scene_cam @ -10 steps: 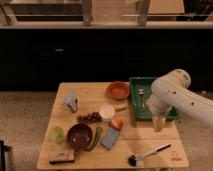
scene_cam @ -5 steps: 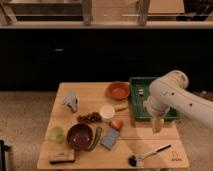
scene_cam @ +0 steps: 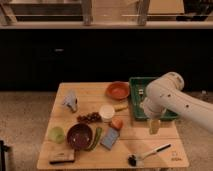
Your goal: Place fork in red bowl
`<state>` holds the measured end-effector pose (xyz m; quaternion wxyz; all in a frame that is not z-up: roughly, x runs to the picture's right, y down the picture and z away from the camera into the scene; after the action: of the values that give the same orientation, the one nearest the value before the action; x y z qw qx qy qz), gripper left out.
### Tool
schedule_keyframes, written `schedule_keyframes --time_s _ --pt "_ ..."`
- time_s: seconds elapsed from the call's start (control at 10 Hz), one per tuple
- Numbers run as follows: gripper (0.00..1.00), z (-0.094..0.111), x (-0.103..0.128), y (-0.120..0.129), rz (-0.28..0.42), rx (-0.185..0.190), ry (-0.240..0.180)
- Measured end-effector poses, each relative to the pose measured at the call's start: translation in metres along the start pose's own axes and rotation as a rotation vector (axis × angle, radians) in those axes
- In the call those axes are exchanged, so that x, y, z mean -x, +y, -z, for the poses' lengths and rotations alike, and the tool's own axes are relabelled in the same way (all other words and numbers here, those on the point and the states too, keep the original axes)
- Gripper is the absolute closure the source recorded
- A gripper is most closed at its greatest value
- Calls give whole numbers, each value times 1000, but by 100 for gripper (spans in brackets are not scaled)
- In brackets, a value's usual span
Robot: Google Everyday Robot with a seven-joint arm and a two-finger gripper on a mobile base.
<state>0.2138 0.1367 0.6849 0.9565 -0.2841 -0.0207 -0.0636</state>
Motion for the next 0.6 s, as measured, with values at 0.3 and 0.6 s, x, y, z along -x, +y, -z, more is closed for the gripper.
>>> schedule_keyframes --time_s 0.3,0.6 --pt "20 -8 -27 -19 -231 -17 -20" --pt "20 -24 -37 -40 -365 -35 -47"
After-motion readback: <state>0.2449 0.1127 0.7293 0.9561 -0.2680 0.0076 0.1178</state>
